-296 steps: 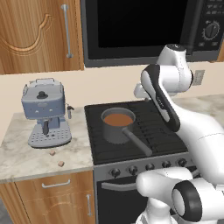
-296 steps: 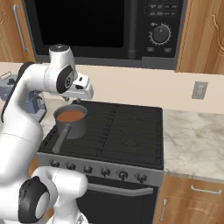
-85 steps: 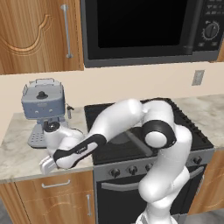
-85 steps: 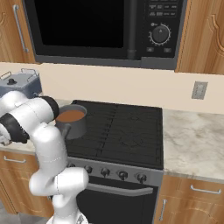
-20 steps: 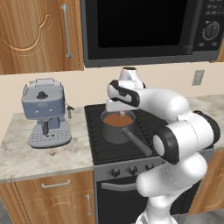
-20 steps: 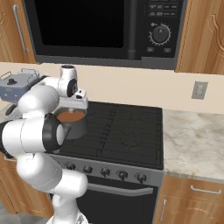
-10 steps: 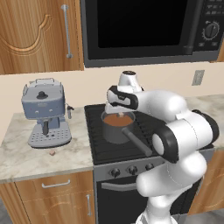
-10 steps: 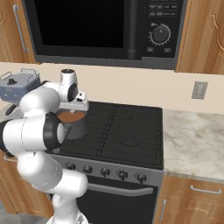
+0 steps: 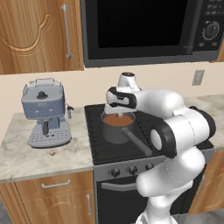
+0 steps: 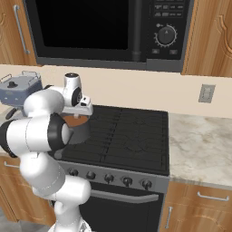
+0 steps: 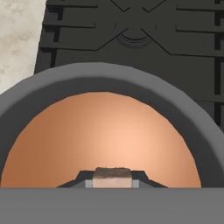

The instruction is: Pick up the sugar cube(s) and place them in the saucepan with hot chocolate.

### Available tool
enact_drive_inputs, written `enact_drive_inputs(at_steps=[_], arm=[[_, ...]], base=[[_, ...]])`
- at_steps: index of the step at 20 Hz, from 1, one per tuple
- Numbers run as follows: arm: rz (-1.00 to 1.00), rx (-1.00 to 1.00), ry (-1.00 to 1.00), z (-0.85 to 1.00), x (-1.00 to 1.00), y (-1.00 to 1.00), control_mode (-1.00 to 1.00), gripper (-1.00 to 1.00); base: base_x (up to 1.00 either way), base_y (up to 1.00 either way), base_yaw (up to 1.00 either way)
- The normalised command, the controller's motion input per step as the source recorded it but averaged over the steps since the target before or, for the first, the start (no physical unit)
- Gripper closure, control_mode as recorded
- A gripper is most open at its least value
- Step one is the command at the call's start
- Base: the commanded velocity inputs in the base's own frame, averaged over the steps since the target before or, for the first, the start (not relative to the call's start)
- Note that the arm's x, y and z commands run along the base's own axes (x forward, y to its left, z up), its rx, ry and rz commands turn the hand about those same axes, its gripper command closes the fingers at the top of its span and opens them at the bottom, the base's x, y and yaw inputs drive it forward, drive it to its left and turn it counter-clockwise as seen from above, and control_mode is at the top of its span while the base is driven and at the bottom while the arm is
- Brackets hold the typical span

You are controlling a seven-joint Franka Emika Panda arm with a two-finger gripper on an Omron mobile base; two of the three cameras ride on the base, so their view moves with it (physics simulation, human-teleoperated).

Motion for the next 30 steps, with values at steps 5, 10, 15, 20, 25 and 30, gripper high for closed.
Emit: enact_drive_inputs(at_steps=[5, 10, 15, 20, 25, 30], arm=[[0.00, 0.00, 0.00, -0.01, 0.03, 0.00, -1.00, 1.00], [0.00, 0.00, 0.00, 0.00, 0.00, 0.00, -1.00, 1.00], [0.00, 0.00, 0.00, 0.00, 0.00, 0.00, -1.00, 1.00], [0.00, 0.00, -0.02, 0.00, 0.00, 0.00, -1.00, 1.00], [0.00, 0.00, 0.00, -0.01, -0.09, 0.10, -1.00, 1.00], [0.00, 0.00, 0.00, -0.07, -0.19, 0.03, -1.00, 1.00]], base=[[0.00, 0.00, 0.00], [0.00, 0.00, 0.00], [0.00, 0.00, 0.00], [0.00, 0.00, 0.00], [0.00, 0.00, 0.00], [0.00, 0.00, 0.00]])
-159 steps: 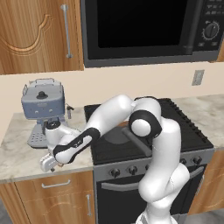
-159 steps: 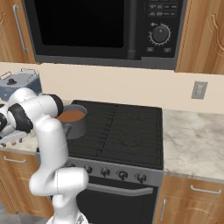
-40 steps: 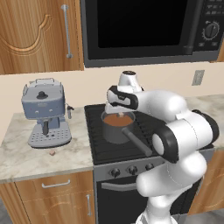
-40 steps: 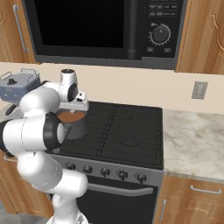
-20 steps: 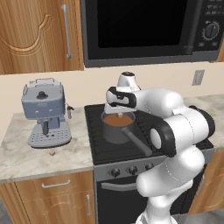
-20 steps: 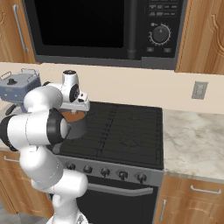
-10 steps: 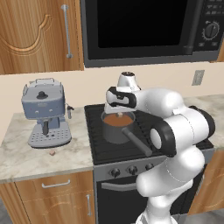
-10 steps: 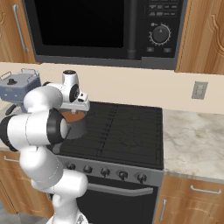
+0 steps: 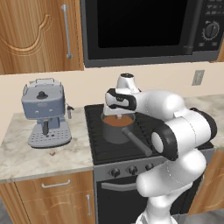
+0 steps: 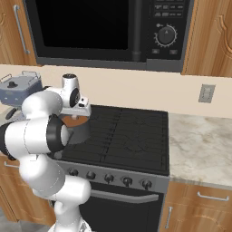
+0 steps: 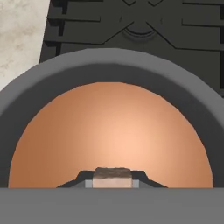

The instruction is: Pick up the sugar cube(s) and place them in the saucepan with hot chocolate.

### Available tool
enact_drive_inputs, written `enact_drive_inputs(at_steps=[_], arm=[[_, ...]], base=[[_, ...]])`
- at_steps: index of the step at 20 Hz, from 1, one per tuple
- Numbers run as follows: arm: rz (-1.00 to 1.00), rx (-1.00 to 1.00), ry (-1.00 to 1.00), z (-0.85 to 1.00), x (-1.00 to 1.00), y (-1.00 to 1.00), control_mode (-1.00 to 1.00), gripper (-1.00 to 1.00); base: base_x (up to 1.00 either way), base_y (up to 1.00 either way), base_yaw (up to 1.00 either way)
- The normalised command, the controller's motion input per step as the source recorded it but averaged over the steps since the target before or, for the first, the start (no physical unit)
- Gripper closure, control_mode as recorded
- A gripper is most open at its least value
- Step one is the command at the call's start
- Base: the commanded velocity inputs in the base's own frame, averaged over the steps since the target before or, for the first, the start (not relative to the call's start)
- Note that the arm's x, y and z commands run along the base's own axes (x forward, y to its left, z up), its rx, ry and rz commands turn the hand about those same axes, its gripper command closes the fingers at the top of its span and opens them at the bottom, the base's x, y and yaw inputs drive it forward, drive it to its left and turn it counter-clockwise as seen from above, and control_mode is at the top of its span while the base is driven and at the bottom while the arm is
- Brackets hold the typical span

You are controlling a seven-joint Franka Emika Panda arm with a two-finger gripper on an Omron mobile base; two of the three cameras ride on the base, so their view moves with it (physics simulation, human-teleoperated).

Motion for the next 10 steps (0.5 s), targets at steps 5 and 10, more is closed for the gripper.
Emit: enact_drive_inputs(at_steps=[5, 10], arm=[[0.00, 0.00, -0.03, 0.00, -0.13, 0.00, -1.00, 1.00], [0.00, 0.00, 0.00, -0.05, -0.02, 0.00, -1.00, 1.00]], base=[[0.00, 0.00, 0.00], [0.00, 0.00, 0.00]])
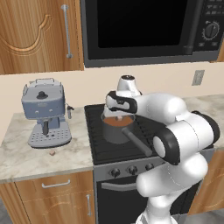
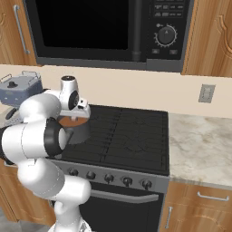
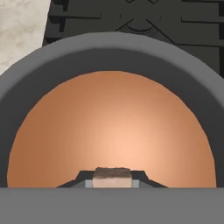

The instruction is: Pick up the sugar cube(s) and place them in the saucepan with hot chocolate.

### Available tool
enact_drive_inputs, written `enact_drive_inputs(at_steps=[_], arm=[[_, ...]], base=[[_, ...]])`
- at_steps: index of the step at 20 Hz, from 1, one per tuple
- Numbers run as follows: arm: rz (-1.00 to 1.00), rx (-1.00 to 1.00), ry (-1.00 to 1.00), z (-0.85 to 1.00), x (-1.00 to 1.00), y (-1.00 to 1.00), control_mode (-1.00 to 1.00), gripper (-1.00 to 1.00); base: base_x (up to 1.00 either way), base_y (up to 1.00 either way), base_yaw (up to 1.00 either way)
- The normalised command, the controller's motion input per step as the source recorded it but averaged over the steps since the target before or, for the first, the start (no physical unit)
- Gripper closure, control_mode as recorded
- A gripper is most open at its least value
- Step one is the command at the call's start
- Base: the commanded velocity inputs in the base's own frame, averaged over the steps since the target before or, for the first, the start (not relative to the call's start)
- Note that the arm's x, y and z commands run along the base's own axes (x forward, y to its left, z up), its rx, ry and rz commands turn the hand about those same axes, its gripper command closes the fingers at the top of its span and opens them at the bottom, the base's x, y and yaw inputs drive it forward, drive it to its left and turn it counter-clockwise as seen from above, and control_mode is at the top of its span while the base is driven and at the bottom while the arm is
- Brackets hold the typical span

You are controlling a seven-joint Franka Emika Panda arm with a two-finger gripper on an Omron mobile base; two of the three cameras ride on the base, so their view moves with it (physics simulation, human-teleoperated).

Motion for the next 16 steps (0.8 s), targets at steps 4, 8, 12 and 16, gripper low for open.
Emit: enact_drive_inputs(at_steps=[4, 8, 12, 16], arm=[[0.00, 0.00, 0.00, -0.03, 0.00, 0.00, -1.00, 1.00], [0.00, 0.00, 0.00, -0.12, 0.00, 0.00, -1.00, 1.00], [0.00, 0.00, 0.00, 0.00, 0.00, 0.00, -1.00, -1.00], [0.00, 0.00, 0.00, 0.00, 0.00, 0.00, -1.00, -1.00]], base=[[0.00, 0.00, 0.00], [0.00, 0.00, 0.00], [0.00, 0.00, 0.00], [0.00, 0.00, 0.00]])
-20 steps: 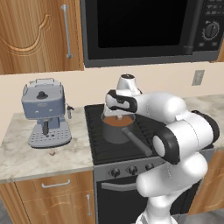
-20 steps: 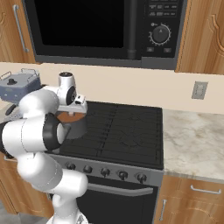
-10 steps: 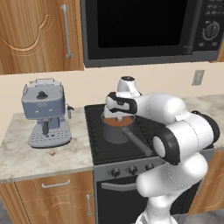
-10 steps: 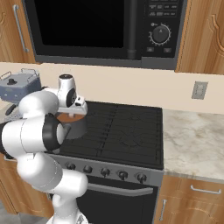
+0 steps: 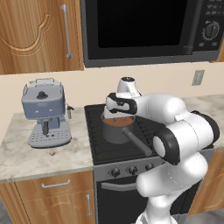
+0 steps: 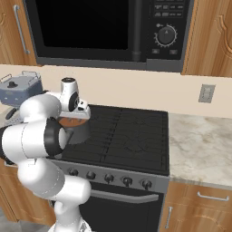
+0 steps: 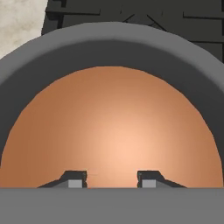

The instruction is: Pick up the sugar cube(s) and place them in the saucepan with hot chocolate.

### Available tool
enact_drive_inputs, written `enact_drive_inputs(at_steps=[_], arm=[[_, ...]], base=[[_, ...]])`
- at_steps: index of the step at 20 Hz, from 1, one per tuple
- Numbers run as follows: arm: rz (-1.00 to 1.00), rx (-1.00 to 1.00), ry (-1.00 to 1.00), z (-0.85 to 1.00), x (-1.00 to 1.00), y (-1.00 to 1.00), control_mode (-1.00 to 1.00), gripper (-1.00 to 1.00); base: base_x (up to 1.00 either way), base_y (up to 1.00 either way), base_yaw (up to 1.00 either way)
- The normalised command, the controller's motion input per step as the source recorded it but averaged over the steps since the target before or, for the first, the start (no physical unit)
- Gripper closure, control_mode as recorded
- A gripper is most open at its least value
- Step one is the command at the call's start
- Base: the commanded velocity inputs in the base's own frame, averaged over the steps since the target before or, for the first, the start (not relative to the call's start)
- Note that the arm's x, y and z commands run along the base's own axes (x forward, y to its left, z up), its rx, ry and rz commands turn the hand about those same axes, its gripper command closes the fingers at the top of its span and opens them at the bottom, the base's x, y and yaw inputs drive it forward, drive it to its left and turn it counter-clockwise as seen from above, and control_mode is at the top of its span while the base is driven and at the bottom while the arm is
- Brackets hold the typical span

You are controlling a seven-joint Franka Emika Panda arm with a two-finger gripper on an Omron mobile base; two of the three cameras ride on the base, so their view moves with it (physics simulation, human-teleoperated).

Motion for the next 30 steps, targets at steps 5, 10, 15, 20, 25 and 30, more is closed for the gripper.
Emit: enact_drive_inputs(at_steps=[5, 10, 15, 20, 25, 30], arm=[[0.00, 0.00, 0.00, 0.00, 0.00, 0.00, -1.00, -1.00], [0.00, 0.00, 0.00, 0.03, -0.06, 0.00, -1.00, -1.00], [0.00, 0.00, -0.05, 0.21, -0.09, -0.02, -1.00, -1.00], [0.00, 0.00, -0.09, 0.25, 0.00, 0.00, -1.00, -1.00], [0.00, 0.00, -0.10, 0.15, -0.09, 0.00, -1.00, -1.00], [0.00, 0.00, -0.12, 0.00, -0.29, 0.00, -1.00, -1.00]], base=[[0.00, 0.00, 0.00], [0.00, 0.00, 0.00], [0.00, 0.00, 0.00], [0.00, 0.00, 0.00], [0.00, 0.00, 0.00], [0.00, 0.00, 0.00]])
